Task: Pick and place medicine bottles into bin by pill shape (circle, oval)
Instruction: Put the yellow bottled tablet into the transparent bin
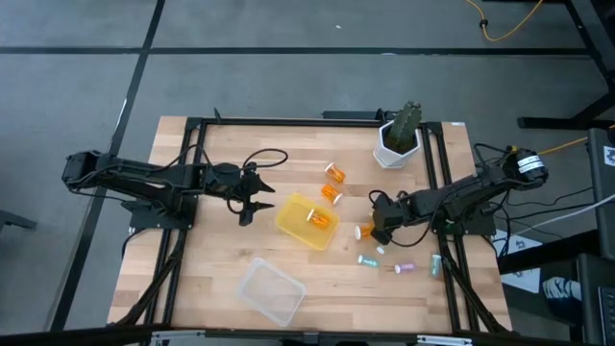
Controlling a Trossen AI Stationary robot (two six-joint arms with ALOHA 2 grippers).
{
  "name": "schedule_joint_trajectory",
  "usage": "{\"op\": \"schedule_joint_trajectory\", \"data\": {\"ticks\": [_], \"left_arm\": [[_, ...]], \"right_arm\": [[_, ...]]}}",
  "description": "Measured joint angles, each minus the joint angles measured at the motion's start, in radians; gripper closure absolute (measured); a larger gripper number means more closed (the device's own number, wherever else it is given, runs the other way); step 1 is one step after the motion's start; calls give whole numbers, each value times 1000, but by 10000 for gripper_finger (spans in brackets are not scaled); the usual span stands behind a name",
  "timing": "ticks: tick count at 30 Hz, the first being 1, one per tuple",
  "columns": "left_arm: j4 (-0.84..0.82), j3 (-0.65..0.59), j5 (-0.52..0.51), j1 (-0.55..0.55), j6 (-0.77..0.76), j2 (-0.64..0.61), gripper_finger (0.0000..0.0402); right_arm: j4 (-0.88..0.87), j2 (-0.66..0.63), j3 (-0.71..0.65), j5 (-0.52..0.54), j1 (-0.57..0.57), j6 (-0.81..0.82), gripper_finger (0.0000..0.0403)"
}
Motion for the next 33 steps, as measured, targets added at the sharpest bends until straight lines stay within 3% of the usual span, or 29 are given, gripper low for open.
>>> {"op": "schedule_joint_trajectory", "data": {"ticks": [3, 11, 19, 25, 33], "left_arm": [[0, 0, 0, 0, 0, 0, 190], [0, 0, 0, 0, 0, 0, 190], [0, 0, 0, 0, 0, 0, 190], [0, 0, 0, 0, 0, 0, 190], [0, 0, 0, 0, 0, 0, 190]], "right_arm": [[-51, 0, 41, 3, 0, 4, 284], [-280, 0, 263, 145, 1, 70, 287], [-235, -1, 467, 180, 29, -129, 285], [47, -2, 510, 152, 74, -300, 284], [558, 74, 426, -29, 139, -486, 284]]}}
